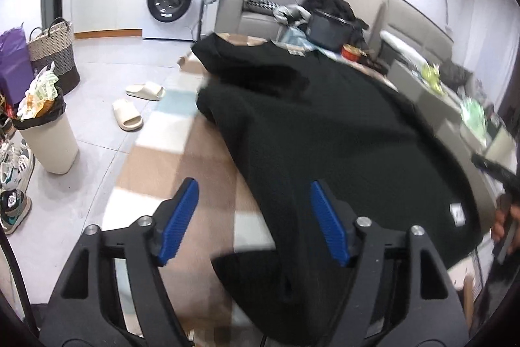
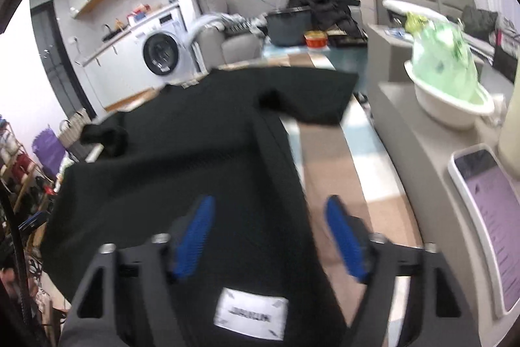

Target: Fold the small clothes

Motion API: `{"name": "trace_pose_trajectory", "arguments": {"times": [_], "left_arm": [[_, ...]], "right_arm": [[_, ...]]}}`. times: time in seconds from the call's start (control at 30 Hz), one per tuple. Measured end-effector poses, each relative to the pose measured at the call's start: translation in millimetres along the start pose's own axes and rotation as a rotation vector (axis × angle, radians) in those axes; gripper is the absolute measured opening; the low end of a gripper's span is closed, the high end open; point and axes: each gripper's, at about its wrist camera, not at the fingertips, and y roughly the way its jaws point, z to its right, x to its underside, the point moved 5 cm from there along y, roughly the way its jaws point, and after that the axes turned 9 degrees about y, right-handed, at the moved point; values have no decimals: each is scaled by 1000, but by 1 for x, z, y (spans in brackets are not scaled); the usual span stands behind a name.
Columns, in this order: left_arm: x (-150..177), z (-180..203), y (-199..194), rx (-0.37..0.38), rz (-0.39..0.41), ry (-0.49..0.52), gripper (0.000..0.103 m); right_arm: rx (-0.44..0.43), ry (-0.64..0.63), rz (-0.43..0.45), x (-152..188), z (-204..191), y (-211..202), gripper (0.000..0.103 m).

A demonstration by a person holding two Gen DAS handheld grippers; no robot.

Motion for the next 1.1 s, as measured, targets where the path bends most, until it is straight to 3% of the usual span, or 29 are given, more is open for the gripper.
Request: {"name": "trace_pose_trajectory", "arguments": {"times": [0.23, 0.43, 0.57, 0.67, 1.0, 1.07, 1.1], "left_arm": [[-73, -23, 43, -5, 30, -103, 75], [-116, -12, 95, 1, -22, -144, 75], [-129, 22, 120, 27, -42, -62, 82], [-132, 49, 140, 3, -56, 33, 85], [-139, 83, 234, -71, -266, 149, 86], [-137, 84, 253, -84, -302, 156, 79], [-136, 83, 258, -88, -305, 152, 60]], "right_arm": [[-48, -35, 43, -35, -42, 10, 91], [-69, 37, -11, -52, -53, 48, 91], [-57, 54, -49, -58, -53, 71, 91], [-45, 63, -64, -63, -50, 83, 91], [-52, 96, -127, -80, -43, 124, 92], [-47, 109, -145, -83, -40, 135, 91], [-47, 115, -150, -83, -38, 138, 91]]}}
